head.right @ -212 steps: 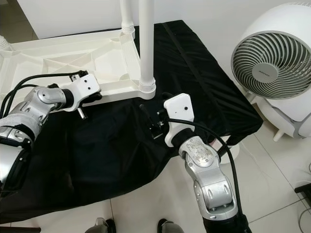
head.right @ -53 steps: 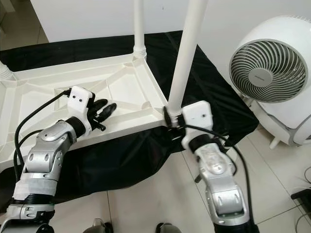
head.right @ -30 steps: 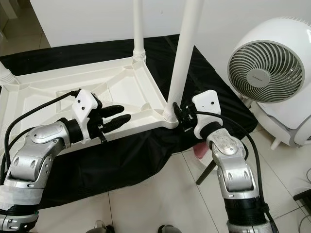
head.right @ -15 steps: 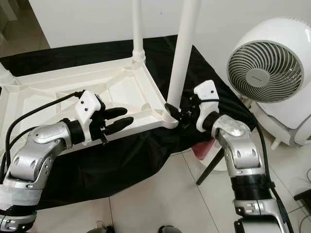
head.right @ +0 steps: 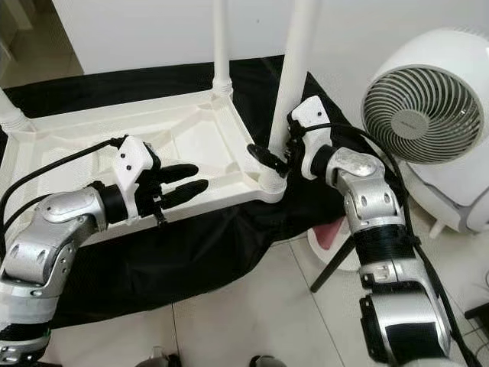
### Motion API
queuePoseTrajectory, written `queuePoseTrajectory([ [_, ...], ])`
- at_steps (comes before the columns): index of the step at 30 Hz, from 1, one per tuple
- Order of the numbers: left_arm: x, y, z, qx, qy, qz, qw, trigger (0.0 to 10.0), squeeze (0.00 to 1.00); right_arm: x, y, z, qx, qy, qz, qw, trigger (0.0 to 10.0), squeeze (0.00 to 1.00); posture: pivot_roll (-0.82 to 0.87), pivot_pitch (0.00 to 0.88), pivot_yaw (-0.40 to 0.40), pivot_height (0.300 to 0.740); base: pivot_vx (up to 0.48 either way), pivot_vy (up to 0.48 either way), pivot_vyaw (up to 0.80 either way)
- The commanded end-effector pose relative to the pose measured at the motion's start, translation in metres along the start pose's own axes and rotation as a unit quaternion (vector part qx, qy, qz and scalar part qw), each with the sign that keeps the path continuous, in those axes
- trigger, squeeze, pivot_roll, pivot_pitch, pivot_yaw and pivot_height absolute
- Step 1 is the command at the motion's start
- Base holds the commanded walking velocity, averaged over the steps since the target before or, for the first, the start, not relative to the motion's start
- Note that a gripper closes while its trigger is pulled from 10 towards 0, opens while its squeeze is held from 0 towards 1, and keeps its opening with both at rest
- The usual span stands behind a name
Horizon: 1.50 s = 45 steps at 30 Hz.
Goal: Building children table
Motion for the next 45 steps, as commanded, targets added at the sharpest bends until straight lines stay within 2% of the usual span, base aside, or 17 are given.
queuePoseTrajectory([
  [1, 0.003, 0.002, 0.002, 0.006, -0.002, 0.000, 1.000, 10.0, 0.00, -0.002, -0.001, -0.001, 0.009, 0.014, 0.005, 1.000, 10.0, 0.00, -0.08, 0.120, 0.054, 0.740, 0.000, 0.000, 0.00],
  [4, 0.003, 0.002, 0.002, 0.007, -0.001, 0.001, 1.000, 10.0, 0.00, -0.006, 0.000, -0.002, 0.020, 0.029, 0.007, 0.999, 10.0, 0.00, -0.08, 0.120, 0.054, 0.740, 0.000, 0.000, 0.00],
  [7, 0.001, -0.001, 0.002, 0.001, 0.004, 0.006, 1.000, 10.0, 0.00, -0.023, 0.002, 0.004, 0.028, 0.058, 0.015, 0.998, 10.0, 0.00, -0.08, 0.130, 0.053, 0.740, 0.000, 0.000, 0.00],
  [9, 0.001, -0.001, 0.002, 0.000, 0.005, 0.006, 1.000, 10.0, 0.00, -0.025, 0.002, 0.004, 0.028, 0.060, 0.017, 0.998, 10.0, 0.00, -0.08, 0.130, 0.053, 0.740, 0.000, 0.000, 0.00],
  [12, 0.007, 0.001, 0.000, 0.003, -0.019, 0.021, 1.000, 10.0, 0.00, -0.032, 0.000, 0.004, 0.026, 0.068, 0.017, 0.997, 10.0, 0.00, -0.09, 0.131, 0.060, 0.740, 0.000, 0.000, 0.00],
  [23, 0.010, 0.002, -0.002, 0.001, -0.022, 0.019, 1.000, 10.0, 0.00, -0.026, -0.007, -0.001, 0.020, 0.050, 0.005, 0.999, 10.0, 0.00, -0.08, 0.133, 0.063, 0.740, 0.000, 0.000, 0.00],
  [24, 0.010, 0.002, -0.001, 0.002, -0.020, 0.020, 1.000, 10.0, 0.00, -0.026, -0.007, -0.002, 0.021, 0.048, 0.004, 0.999, 6.8, 0.00, -0.08, 0.133, 0.063, 0.740, 0.000, 0.000, 0.00],
  [25, 0.010, 0.002, -0.001, 0.002, -0.020, 0.020, 1.000, 10.0, 0.00, -0.026, -0.007, -0.002, 0.021, 0.048, 0.004, 0.999, 6.8, 0.00, -0.08, 0.133, 0.063, 0.740, 0.000, 0.000, 0.00],
  [26, 0.010, 0.001, 0.000, 0.003, -0.019, 0.021, 1.000, 10.0, 0.00, -0.027, -0.007, -0.003, 0.022, 0.047, 0.001, 0.999, 2.8, 0.00, -0.08, 0.133, 0.063, 0.740, 0.000, 0.000, 0.00],
  [27, 0.010, 0.001, 0.000, 0.004, -0.018, 0.022, 1.000, 10.0, 0.00, -0.028, -0.006, -0.004, 0.025, 0.046, -0.001, 0.999, 0.2, 0.00, -0.08, 0.133, 0.063, 0.740, 0.000, 0.000, 0.00],
  [33, 0.010, 0.000, 0.001, 0.004, -0.018, 0.024, 1.000, 10.0, 0.00, -0.036, -0.003, -0.005, 0.026, 0.054, -0.012, 0.998, 0.0, 0.00, -0.08, 0.137, 0.060, 0.740, 0.000, 0.000, 0.00],
  [38, 0.010, 0.000, 0.000, 0.003, -0.017, 0.026, 1.000, 10.0, 0.00, -0.052, -0.007, -0.002, -0.045, 0.084, -0.020, 0.995, 0.0, 0.00, -0.08, 0.140, 0.060, 0.740, 0.000, 0.000, 0.00],
  [40, 0.010, 0.000, 0.000, 0.003, -0.017, 0.026, 1.000, 10.0, 0.00, -0.053, -0.007, -0.001, -0.055, 0.085, -0.021, 0.995, 0.0, 0.00, -0.08, 0.140, 0.060, 0.740, 0.000, 0.000, 0.00],
  [42, 0.009, -0.001, 0.001, 0.003, -0.016, 0.027, 1.000, 10.0, 0.00, -0.058, -0.010, 0.002, -0.100, 0.086, -0.041, 0.990, 0.0, 0.00, -0.09, 0.144, 0.061, 0.740, 0.000, 0.000, 0.00],
  [43, 0.009, -0.001, 0.001, 0.003, -0.016, 0.027, 1.000, 10.0, 0.00, -0.058, -0.010, 0.002, -0.100, 0.086, -0.041, 0.990, 0.0, 0.00, -0.09, 0.144, 0.061, 0.740, 0.000, 0.000, 0.00],
  [44, 0.009, -0.001, 0.001, 0.002, -0.014, 0.028, 0.999, 10.0, 0.00, -0.066, -0.012, 0.006, -0.151, 0.093, -0.065, 0.982, 0.0, 0.00, -0.09, 0.146, 0.062, 0.740, 0.000, 0.000, 0.00],
  [45, 0.009, -0.001, 0.001, 0.002, -0.014, 0.028, 0.999, 10.0, 0.00, -0.066, -0.012, 0.006, -0.151, 0.093, -0.065, 0.982, 0.0, 0.00, -0.09, 0.146, 0.062, 0.740, 0.000, 0.000, 0.00],
])
Point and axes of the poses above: a point about 5 cm out from each wrist's last joint towards the gripper, its own z axis pointing back from the gripper into the wrist, its own x axis along the axis of the wrist's last joint, y = z × x, the point moved 1 cm from there along -z, pointing out of the wrist towards the gripper, and after that the axes turned 12 degrees about -z, right-handed, at the moved point
